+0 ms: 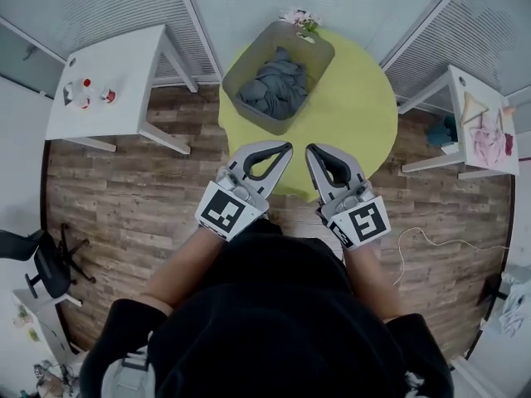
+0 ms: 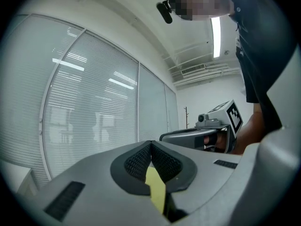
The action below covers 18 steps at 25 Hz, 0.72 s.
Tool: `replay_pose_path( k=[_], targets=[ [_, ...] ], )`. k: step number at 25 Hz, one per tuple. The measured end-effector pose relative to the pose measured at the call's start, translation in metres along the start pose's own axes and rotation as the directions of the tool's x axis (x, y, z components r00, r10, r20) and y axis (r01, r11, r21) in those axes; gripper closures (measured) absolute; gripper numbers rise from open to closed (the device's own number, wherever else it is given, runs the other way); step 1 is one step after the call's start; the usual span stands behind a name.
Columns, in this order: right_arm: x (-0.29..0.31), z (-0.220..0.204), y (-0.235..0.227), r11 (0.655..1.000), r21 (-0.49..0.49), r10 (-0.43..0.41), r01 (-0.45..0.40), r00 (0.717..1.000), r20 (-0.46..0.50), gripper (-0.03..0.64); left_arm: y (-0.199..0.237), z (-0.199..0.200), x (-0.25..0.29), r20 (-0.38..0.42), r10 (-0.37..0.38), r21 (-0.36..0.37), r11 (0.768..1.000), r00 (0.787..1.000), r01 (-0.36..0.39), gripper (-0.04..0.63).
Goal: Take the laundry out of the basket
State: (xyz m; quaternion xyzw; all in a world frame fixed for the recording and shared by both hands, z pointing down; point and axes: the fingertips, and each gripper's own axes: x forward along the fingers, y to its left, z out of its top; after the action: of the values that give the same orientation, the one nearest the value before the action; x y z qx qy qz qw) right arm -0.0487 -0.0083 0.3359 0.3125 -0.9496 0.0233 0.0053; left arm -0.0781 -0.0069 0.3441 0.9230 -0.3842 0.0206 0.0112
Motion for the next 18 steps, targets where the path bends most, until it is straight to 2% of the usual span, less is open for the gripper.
replay_pose_path(
  k=[7,12,18],
  targets=[
    [0.039,-0.006,-0.014,0.999,0.014,-0.039,0.039,0.999,-0.007,0.594,0.042,-0.006,0.009,-0.014,-0.029,-0.006,1.0,0.999,0.029,0.586],
    [0.058,-0.01,-0.037,0.999,0.02,-0.027,0.027,0.999,-0.025,0.594,0.061,-0.014,0.028,-0.034,-0.02,-0.023,1.0,0.999,0.019,0.586],
    [0.08,-0.016,-0.076,1.0,0.02,0.011,-0.01,0.999,-0.038,0.594,0.079,-0.016,0.065,-0.038,0.014,-0.008,1.0,0.999,-0.014,0.586]
  ],
)
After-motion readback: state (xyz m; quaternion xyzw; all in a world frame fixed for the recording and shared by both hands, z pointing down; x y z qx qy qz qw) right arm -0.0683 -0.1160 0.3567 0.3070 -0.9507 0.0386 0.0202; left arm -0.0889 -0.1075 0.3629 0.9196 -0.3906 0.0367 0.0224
